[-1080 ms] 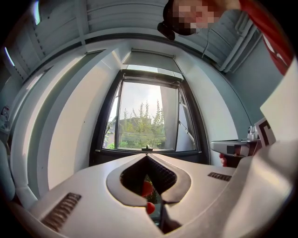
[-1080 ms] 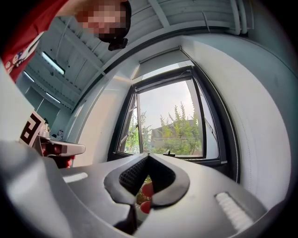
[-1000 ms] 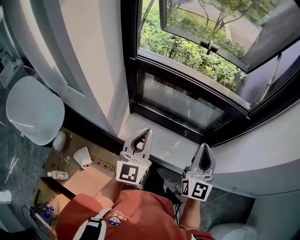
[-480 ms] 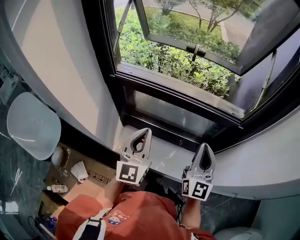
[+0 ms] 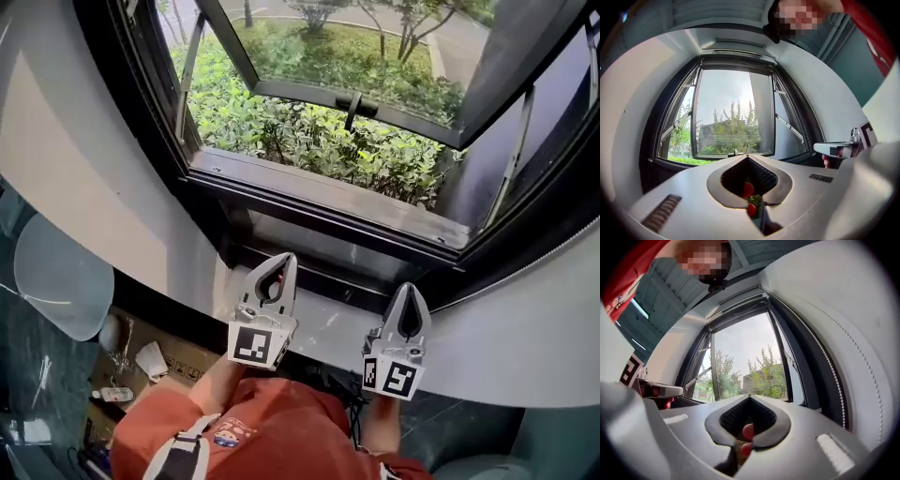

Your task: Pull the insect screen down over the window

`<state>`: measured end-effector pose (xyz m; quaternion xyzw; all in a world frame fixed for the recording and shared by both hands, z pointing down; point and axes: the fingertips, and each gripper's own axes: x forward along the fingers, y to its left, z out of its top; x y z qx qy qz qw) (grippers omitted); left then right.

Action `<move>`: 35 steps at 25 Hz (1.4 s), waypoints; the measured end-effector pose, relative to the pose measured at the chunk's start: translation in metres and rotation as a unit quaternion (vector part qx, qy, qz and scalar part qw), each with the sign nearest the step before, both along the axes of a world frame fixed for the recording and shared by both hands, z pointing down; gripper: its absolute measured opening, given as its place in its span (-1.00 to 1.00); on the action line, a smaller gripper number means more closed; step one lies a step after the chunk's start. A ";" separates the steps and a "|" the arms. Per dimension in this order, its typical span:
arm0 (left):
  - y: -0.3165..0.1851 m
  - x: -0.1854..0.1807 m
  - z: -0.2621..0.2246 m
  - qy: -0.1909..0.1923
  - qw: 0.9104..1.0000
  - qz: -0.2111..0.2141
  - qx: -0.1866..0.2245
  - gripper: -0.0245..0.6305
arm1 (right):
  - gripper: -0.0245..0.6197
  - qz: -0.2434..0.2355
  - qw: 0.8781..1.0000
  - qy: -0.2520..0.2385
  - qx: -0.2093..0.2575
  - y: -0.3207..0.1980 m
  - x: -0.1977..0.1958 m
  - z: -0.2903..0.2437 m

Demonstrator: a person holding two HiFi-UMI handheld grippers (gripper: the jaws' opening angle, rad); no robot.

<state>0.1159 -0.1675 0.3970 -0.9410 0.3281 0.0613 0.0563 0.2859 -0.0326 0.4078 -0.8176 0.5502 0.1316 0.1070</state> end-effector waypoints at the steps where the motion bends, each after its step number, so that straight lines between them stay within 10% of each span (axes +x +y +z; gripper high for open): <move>1: -0.001 0.004 0.001 0.003 1.000 0.002 0.000 -0.91 | -0.90 0.000 1.000 0.000 0.000 -0.001 0.005 0.001; 35: -0.080 0.000 -0.045 0.074 0.996 0.025 0.038 -0.91 | -0.90 0.040 0.994 0.096 0.037 -0.059 0.004 -0.075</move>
